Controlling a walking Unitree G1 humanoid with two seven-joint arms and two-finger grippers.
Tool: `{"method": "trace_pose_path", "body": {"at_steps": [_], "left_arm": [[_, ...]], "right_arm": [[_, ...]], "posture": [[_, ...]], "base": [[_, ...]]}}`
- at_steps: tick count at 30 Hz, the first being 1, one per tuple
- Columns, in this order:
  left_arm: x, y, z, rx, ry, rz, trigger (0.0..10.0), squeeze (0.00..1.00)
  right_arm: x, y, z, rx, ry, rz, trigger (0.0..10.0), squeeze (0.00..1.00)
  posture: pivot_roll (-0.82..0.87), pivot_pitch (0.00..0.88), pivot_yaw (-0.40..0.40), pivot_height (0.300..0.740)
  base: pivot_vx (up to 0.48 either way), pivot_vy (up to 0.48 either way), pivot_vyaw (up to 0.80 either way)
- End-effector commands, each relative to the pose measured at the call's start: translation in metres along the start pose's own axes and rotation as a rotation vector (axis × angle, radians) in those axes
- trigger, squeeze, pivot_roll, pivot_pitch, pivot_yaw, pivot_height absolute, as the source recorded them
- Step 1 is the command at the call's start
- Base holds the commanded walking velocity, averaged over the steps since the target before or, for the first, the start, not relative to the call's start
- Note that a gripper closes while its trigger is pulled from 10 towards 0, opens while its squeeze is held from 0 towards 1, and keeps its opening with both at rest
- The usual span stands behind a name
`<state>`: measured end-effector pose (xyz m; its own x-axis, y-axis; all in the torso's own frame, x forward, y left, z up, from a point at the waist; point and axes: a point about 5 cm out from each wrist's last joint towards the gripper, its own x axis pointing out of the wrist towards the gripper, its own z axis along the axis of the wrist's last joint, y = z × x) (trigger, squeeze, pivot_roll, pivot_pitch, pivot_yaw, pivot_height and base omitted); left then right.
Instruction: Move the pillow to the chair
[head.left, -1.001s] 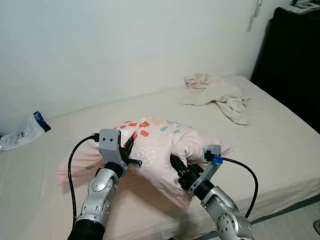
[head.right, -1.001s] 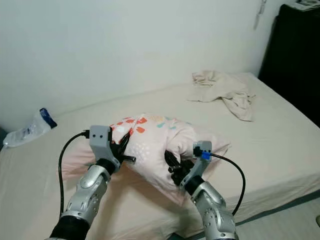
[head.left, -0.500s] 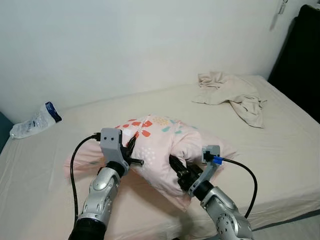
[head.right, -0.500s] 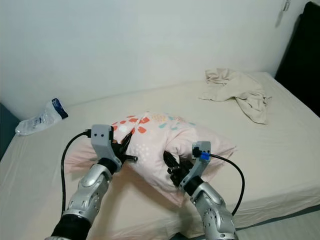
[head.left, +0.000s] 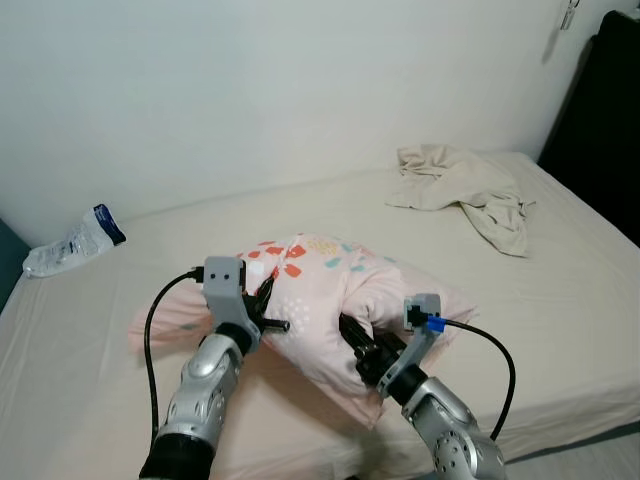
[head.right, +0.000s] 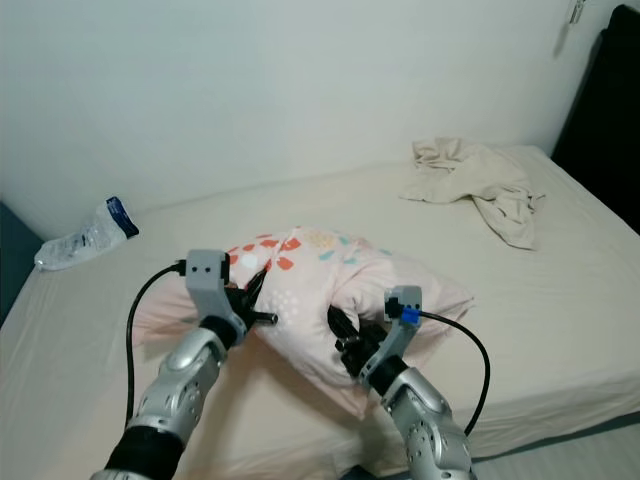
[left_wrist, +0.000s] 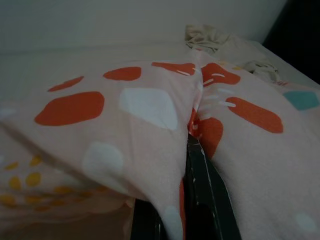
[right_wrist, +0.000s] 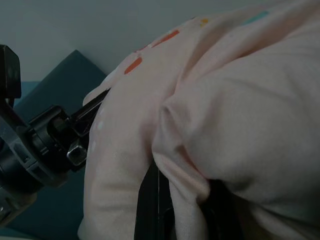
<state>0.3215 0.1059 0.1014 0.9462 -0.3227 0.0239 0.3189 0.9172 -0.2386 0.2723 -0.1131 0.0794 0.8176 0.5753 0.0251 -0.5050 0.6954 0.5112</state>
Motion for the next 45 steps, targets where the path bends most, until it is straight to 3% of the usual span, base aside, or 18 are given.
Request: {"method": "trace_pose_path", "body": {"at_steps": [1, 27, 38, 41, 45], "left_arm": [[0.001, -0.008, -0.005, 0.022, 0.023, -0.037, 10.0, 0.0], [-0.003, -0.008, -0.007, 0.063, 0.032, -0.05, 10.0, 0.0], [-0.002, -0.009, -0.011, 0.025, 0.066, -0.034, 10.0, 0.0], [-0.001, -0.009, -0.013, 0.086, 0.093, -0.024, 10.0, 0.0], [-0.002, -0.009, -0.015, 0.073, 0.095, -0.023, 10.0, 0.0]], "right_arm": [[0.01, 0.016, -0.001, -0.009, 0.006, 0.08, 10.0, 0.0], [0.008, 0.016, -0.003, -0.001, -0.001, 0.062, 10.0, 0.0], [0.008, 0.015, -0.003, 0.0, -0.003, 0.057, 10.0, 0.0], [0.008, 0.015, -0.003, 0.002, -0.003, 0.057, 10.0, 0.0], [0.007, 0.015, -0.004, 0.003, -0.003, 0.054, 10.0, 0.0]], "posture": [[-0.14, 0.086, 0.097, 0.74], [-0.14, 0.096, 0.103, 0.74], [-0.14, 0.097, 0.105, 0.74], [-0.14, 0.098, 0.106, 0.74], [-0.14, 0.098, 0.106, 0.74]], "base": [[-0.48, 0.0, 0.76], [0.0, 0.0, 0.76], [0.0, 0.0, 0.76], [-0.435, 0.0, 0.76], [-0.48, 0.0, 0.76]]}}
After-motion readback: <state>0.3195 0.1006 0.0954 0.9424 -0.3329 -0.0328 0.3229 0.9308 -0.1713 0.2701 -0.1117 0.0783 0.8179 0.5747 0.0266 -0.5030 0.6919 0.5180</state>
